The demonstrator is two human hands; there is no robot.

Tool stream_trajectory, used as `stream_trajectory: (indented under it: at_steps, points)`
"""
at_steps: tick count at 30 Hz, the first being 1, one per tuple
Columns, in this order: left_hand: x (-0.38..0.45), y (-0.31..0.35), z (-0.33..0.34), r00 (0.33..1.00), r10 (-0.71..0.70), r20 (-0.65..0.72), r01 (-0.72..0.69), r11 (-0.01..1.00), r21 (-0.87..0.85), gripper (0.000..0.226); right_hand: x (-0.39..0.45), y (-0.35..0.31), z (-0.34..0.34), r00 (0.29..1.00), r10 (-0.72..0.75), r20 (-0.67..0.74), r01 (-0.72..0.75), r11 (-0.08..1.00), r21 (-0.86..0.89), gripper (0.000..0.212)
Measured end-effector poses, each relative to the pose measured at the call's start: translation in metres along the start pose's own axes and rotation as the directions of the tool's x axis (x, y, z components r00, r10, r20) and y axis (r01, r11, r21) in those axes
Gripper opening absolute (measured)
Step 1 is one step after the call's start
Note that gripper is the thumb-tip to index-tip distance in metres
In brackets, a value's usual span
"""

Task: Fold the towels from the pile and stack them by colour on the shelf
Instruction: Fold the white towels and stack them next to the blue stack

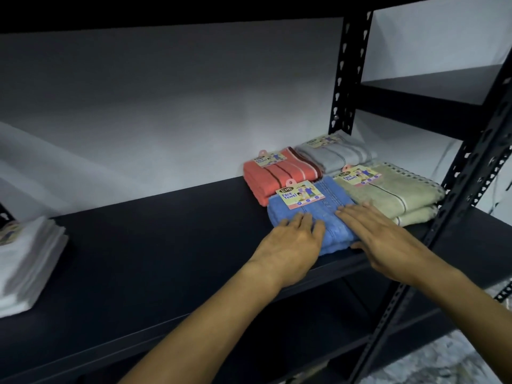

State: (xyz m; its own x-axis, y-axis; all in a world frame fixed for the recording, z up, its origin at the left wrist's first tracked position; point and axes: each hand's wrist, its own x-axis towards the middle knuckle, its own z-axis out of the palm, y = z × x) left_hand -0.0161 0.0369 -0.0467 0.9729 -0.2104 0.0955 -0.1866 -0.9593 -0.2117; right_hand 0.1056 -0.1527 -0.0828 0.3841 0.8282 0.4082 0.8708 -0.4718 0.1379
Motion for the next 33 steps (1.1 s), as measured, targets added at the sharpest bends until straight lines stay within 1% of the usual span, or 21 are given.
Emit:
stream_trajectory:
  at_steps: [3, 7, 9, 11, 13, 15, 18, 21, 26, 28, 30, 33]
  points:
    - [-0.002, 0.002, 0.001, 1.0, -0.003, -0.018, 0.004, 1.0, 0.018, 0.057, -0.004, -0.004, 0.008, 0.999, -0.004, -0.041, 0.005, 1.0, 0.012, 0.092]
    - [-0.018, -0.005, 0.004, 0.999, -0.001, -0.052, 0.0, 1.0, -0.03, 0.051, -0.005, -0.018, 0.006, 0.995, -0.025, -0.097, 0.031, 0.997, 0.066, 0.075]
    - [-0.03, -0.011, 0.005, 0.998, -0.016, -0.06, 0.011, 0.997, -0.078, 0.05, -0.005, -0.029, 0.006, 0.993, -0.03, -0.111, 0.041, 0.994, 0.103, 0.072]
    - [-0.047, -0.018, 0.008, 0.997, -0.038, -0.074, 0.029, 0.993, -0.112, 0.05, -0.003, -0.045, 0.006, 0.992, -0.051, -0.119, 0.064, 0.991, 0.114, 0.071]
    - [-0.067, -0.025, 0.01, 0.992, -0.04, -0.123, 0.024, 0.992, -0.127, 0.052, 0.001, -0.063, 0.008, 0.989, -0.078, -0.129, 0.091, 0.991, 0.098, 0.069]
    - [-0.088, -0.035, 0.014, 0.986, -0.052, -0.156, 0.027, 0.987, -0.157, 0.06, 0.007, -0.08, 0.012, 0.985, -0.108, -0.134, 0.122, 0.987, 0.104, 0.071]
    - [-0.119, -0.046, 0.013, 0.977, -0.13, -0.168, 0.102, 0.981, -0.164, 0.069, 0.022, -0.104, 0.016, 0.981, -0.148, -0.126, 0.168, 0.973, 0.159, 0.075]
    - [-0.149, -0.055, 0.014, 0.967, -0.229, -0.116, 0.208, 0.963, -0.169, 0.072, 0.04, -0.129, 0.018, 0.973, -0.188, -0.132, 0.213, 0.955, 0.208, 0.075]
    - [-0.191, -0.081, 0.017, 0.911, -0.397, -0.111, 0.371, 0.907, -0.199, 0.074, 0.074, -0.177, 0.025, 0.964, -0.216, -0.158, 0.253, 0.929, 0.271, 0.074]
    - [-0.207, -0.093, 0.016, 0.888, -0.45, -0.092, 0.43, 0.885, -0.18, 0.075, 0.088, -0.196, 0.029, 0.961, -0.222, -0.167, 0.263, 0.921, 0.286, 0.075]
    - [-0.221, -0.104, 0.017, 0.869, -0.488, -0.08, 0.469, 0.864, -0.182, 0.07, 0.101, -0.214, 0.032, 0.959, -0.227, -0.169, 0.27, 0.914, 0.304, 0.077]
    - [-0.239, -0.121, 0.018, 0.842, -0.525, -0.125, 0.489, 0.84, -0.237, 0.066, 0.119, -0.237, 0.033, 0.955, -0.233, -0.183, 0.281, 0.905, 0.318, 0.076]
